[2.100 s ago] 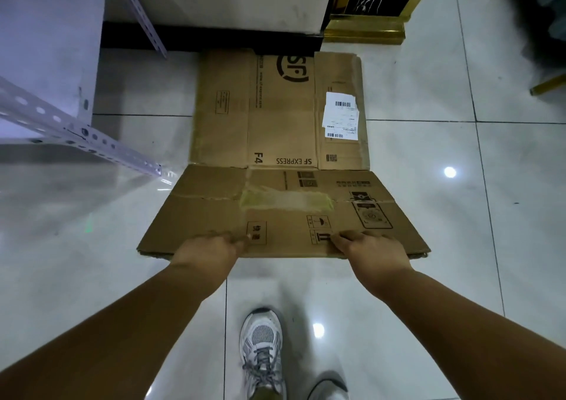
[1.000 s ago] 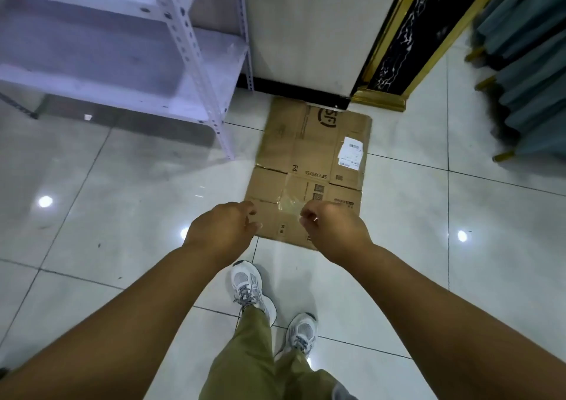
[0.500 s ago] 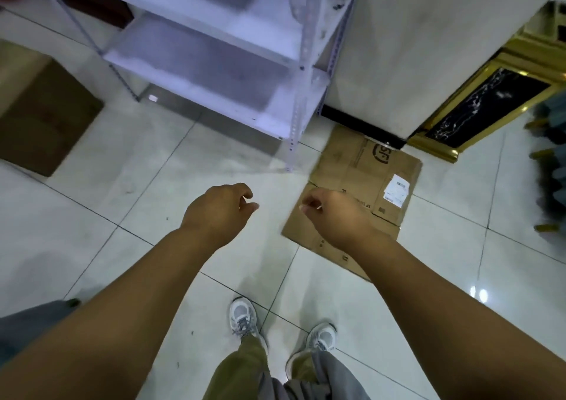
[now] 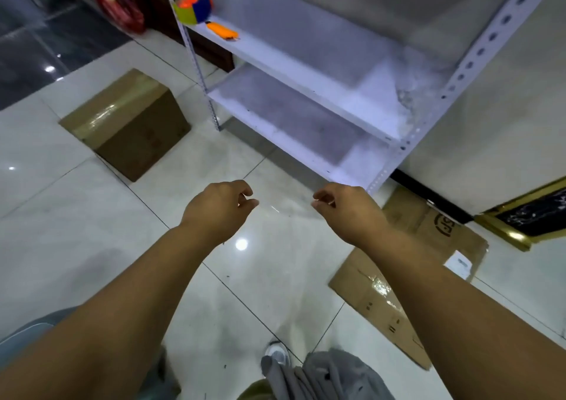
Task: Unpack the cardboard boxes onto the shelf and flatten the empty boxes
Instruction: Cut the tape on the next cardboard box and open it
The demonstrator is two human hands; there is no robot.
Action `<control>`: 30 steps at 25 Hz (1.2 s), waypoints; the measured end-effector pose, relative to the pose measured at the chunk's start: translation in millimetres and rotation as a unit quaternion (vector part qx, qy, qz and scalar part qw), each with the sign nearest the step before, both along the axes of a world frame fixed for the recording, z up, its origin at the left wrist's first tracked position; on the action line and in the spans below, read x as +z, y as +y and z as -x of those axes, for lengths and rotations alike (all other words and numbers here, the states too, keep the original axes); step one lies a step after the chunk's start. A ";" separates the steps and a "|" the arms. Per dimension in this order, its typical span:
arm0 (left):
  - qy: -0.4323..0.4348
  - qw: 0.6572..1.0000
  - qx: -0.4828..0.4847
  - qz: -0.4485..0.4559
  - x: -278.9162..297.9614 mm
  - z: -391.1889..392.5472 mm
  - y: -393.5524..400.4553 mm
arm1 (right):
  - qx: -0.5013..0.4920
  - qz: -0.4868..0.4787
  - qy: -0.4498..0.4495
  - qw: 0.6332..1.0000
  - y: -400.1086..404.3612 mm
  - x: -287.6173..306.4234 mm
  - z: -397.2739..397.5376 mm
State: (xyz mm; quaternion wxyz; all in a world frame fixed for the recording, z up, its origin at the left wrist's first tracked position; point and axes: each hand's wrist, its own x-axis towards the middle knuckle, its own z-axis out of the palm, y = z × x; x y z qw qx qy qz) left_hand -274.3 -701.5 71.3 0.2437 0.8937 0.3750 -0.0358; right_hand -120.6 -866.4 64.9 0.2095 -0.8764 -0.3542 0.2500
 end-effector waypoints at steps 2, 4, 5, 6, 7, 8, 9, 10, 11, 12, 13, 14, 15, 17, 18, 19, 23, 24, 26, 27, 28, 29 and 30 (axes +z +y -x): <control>-0.011 1.000 0.017 -0.003 5.8 -3.6 19.0 | 0.021 -0.004 -0.006 1.000 24.0 7.1 -7.7; -0.019 0.999 0.031 -0.008 11.2 -11.4 34.0 | 0.044 -0.007 -0.012 0.999 45.5 13.3 -18.9; -0.023 0.999 0.038 -0.010 14.0 -16.2 41.1 | 0.055 -0.009 -0.014 0.998 56.3 16.4 -25.4; -0.030 0.998 0.046 -0.012 17.0 -22.6 49.6 | 0.067 -0.012 -0.016 0.998 68.6 19.2 -34.0; -0.037 0.998 0.056 -0.011 19.8 -29.1 57.8 | 0.079 -0.015 -0.019 0.997 80.5 22.4 -43.1; -0.045 0.997 0.068 -0.011 22.6 -36.1 66.0 | 0.089 -0.016 -0.021 0.996 92.5 26.2 -52.4; -0.051 0.995 0.080 -0.012 25.3 -43.7 74.7 | 0.098 -0.015 -0.023 0.995 105.3 30.3 -62.3; -0.055 0.994 0.089 -0.014 27.6 -50.4 82.3 | 0.107 -0.014 -0.024 0.994 117.0 33.1 -71.2; -0.056 0.993 0.099 -0.018 30.0 -57.1 90.8 | 0.117 -0.012 -0.026 0.993 129.2 35.8 -80.4; -0.058 0.992 0.107 -0.020 31.4 -62.5 98.3 | 0.128 -0.011 -0.029 0.991 140.3 37.5 -88.4; -0.059 0.991 0.117 -0.018 32.2 -66.6 104.8 | 0.139 -0.010 -0.033 0.990 151.2 39.2 -95.2; -0.062 0.989 0.129 -0.018 32.6 -69.9 112.2 | 0.151 -0.009 -0.038 0.988 163.7 40.7 -102.1; -0.063 0.988 0.143 -0.018 32.5 -71.9 119.9 | 0.162 -0.007 -0.041 0.986 176.7 41.6 -108.1; -0.057 0.985 0.163 -0.023 32.9 -72.9 135.5 | 0.177 -0.007 -0.036 0.984 201.3 44.0 -115.8; -0.054 0.983 0.172 -0.024 33.1 -72.1 144.2 | 0.184 -0.008 -0.033 0.982 213.6 44.8 -117.3; -0.052 0.982 0.179 -0.027 33.7 -71.0 153.9 | 0.193 -0.009 -0.033 0.981 226.4 45.2 -117.6; -0.046 0.978 0.198 -0.037 35.1 -67.4 198.4 | 0.224 -0.017 -0.023 0.974 279.8 45.3 -111.6; -0.046 0.978 0.203 -0.034 33.4 -66.3 212.2 | 0.232 -0.017 -0.024 0.972 295.2 45.4 -109.3; -0.049 0.977 0.206 -0.031 29.5 -64.9 245.6 | 0.245 -0.016 -0.035 0.969 330.4 45.1 -105.1; -0.051 0.977 0.204 -0.030 27.6 -64.4 263.0 | 0.248 -0.012 -0.041 0.968 346.8 43.8 -103.3; -0.053 0.978 0.198 -0.029 26.9 -64.8 282.4 | 0.247 -0.008 -0.046 0.968 364.2 42.6 -102.5; -0.053 0.980 0.190 -0.027 27.2 -65.6 298.0 | 0.244 -0.002 -0.050 0.968 378.0 41.1 -102.4; -0.052 0.982 0.182 -0.023 27.4 -66.6 314.9 | 0.238 0.005 -0.054 0.970 392.9 39.9 -103.6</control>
